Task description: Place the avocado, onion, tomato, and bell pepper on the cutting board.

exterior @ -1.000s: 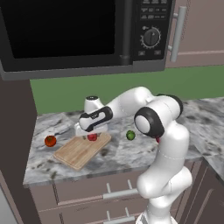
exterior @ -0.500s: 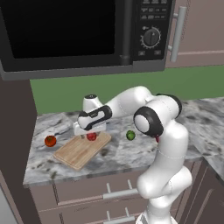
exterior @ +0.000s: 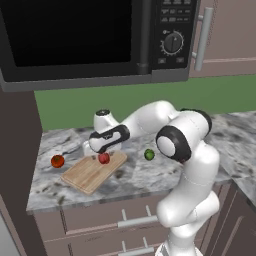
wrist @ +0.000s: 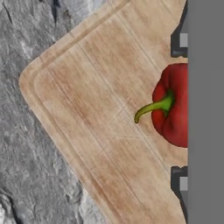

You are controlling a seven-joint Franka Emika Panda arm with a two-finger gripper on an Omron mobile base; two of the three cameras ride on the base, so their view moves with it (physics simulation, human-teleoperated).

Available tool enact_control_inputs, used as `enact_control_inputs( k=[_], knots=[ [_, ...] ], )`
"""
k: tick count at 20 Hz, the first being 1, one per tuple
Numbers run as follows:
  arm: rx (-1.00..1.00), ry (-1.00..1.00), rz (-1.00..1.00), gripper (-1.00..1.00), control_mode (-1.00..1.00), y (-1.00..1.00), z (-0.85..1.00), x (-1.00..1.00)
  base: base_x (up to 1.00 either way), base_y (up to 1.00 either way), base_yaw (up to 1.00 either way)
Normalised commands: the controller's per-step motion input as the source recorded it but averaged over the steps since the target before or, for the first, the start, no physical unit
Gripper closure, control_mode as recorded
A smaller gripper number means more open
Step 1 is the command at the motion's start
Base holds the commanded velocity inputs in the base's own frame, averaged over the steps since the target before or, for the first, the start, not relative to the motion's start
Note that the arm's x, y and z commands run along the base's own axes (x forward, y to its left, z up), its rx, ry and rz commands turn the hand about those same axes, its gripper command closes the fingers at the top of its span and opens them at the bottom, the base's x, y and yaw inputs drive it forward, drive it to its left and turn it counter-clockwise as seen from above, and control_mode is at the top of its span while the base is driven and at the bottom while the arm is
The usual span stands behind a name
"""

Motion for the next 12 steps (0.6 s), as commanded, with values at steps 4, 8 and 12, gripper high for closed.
enact_control_inputs(
  k=[4, 8, 12],
  knots=[
    [0.0, -0.17, 0.0, -1.0, -1.0, 0.0, 0.19, -0.27, 0.0, 0.0, 0.0],
    [0.0, -0.22, 0.0, -1.0, -1.0, -0.03, 0.34, -0.36, 0.0, 0.0, 0.0],
    [0.0, -0.24, 0.0, -1.0, -1.0, -0.15, 0.59, -0.44, 0.0, 0.0, 0.0]
  ],
)
